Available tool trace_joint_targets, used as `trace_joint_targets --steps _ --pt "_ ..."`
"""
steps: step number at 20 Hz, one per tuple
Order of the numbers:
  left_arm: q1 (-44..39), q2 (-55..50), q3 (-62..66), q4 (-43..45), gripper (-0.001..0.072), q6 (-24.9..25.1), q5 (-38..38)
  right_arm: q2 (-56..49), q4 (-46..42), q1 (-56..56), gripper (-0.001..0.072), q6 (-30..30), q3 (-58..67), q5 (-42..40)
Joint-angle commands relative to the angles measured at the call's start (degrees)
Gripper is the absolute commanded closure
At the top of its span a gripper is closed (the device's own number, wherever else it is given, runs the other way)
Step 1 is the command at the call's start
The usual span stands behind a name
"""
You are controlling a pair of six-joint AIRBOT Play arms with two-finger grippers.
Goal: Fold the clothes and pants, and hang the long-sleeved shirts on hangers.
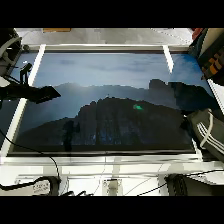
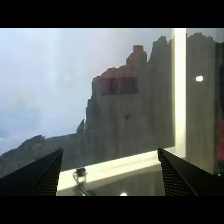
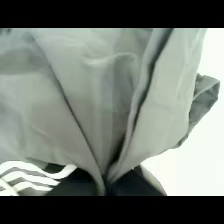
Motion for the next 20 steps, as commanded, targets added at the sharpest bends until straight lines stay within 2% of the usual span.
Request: trace_joint_targets --steps 1,2,5,6,9,10,14,15,17,20 --pt "0.0 0.0 0.0 -0.3 0.0017 0.0 0.0 0.7 -6.6 -3.9 0.0188 5.0 0.1 3.3" --pt "0.0 0.0 0.0 -0.3 0.0017 0.0 0.0 0.7 -5.5 -3.4 0.0019 4.7 0.1 3.3" --pt "0.0 0.0 0.0 -0.3 0.0017 0.0 0.0 0.7 -4.1 0.0 0.0037 4.3 0.1 3.6" --pt "0.0 0.0 0.0 -0.3 0.0017 0.0 -0.4 0.8 -4.0 2.0 0.0123 4.3 0.4 3.7" --pt "0.0 0.3 0.1 -0.3 0.0019 0.1 -1.7 0.8 -0.3 10.4 0.0674 4.3 5.7 3.8" --pt "0.0 0.9 0.2 -0.3 0.0020 1.2 -1.7 0.8 1.2 13.9 0.0701 4.3 8.2 3.2" --pt "0.0 5.4 4.5 0.6 0.0024 3.0 -1.9 0.8 2.5 34.6 0.0703 4.2 19.4 -1.6" --pt "0.0 7.1 6.3 1.2 0.0025 4.5 -1.9 0.8 2.7 41.3 0.0702 2.4 22.1 -2.6" --pt "0.0 10.6 9.2 4.4 0.0025 5.7 -1.3 0.9 3.2 54.8 0.0702 -4.7 26.2 -2.8" --pt "0.0 17.0 9.9 14.6 0.0028 5.6 1.9 0.8 2.6 73.1 0.0702 -15.7 28.2 -2.8"
